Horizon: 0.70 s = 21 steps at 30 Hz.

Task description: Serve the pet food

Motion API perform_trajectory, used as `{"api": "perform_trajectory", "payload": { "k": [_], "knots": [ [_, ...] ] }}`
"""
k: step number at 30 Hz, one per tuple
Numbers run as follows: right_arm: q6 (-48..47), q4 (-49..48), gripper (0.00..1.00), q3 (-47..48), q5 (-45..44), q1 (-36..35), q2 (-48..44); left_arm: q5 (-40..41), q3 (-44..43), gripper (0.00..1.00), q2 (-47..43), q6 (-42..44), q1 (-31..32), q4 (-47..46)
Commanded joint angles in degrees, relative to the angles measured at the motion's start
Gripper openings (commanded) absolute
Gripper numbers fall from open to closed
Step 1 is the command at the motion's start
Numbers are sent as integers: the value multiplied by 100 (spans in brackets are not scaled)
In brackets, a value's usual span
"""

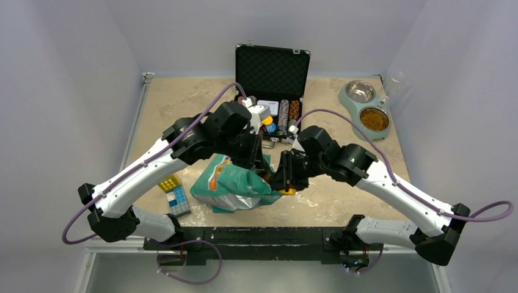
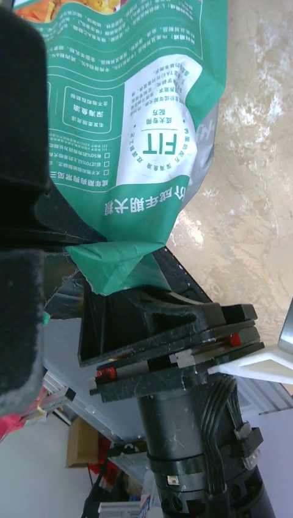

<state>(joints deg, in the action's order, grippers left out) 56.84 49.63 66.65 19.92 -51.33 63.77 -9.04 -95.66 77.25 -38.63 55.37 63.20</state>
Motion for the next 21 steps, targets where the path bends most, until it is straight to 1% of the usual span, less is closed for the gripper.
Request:
{"api": "perform_trajectory", "payload": {
  "k": [1, 3, 6, 8, 11, 12, 13, 15, 17, 19, 21],
  "knots": [
    [-286, 1055, 0, 88, -926, 272, 172, -696, -314, 0, 81, -270, -44, -739],
    [-488, 1612, 0, 222, -1115, 272, 34, -687, -334, 0, 167, -158, -44, -543],
    [-691, 2179, 0, 245, -1448, 264, -160, -777, -278, 0, 193, -34, -44, -489],
    [-794, 2140, 0, 34, -1528, 255, -161, -942, -271, 0, 198, 31, -44, -584],
    [-874, 1189, 0, -187, -1287, 140, 303, -1135, -207, 0, 169, 25, -44, -862],
    [-918, 797, 0, -132, -1201, 58, 684, -1208, -179, 0, 167, -3, -44, -969],
    [-979, 390, 0, -18, -1029, 5, 1297, -1240, -149, 0, 172, -38, -44, -1043],
    [-1174, -498, 0, 354, -536, -75, 2255, -1311, -107, 0, 216, -120, -44, -1165],
    [-1242, -1520, 0, 618, 162, -110, 2840, -1370, -129, 0, 300, -176, -44, -1165],
    [-1173, -2402, 0, 563, 848, -69, 2948, -1304, -266, 0, 369, -121, -44, -950],
    [-1069, -3042, 0, 219, 1149, -4, 2616, -1043, -430, 0, 341, 30, -44, -686]
  ]
}}
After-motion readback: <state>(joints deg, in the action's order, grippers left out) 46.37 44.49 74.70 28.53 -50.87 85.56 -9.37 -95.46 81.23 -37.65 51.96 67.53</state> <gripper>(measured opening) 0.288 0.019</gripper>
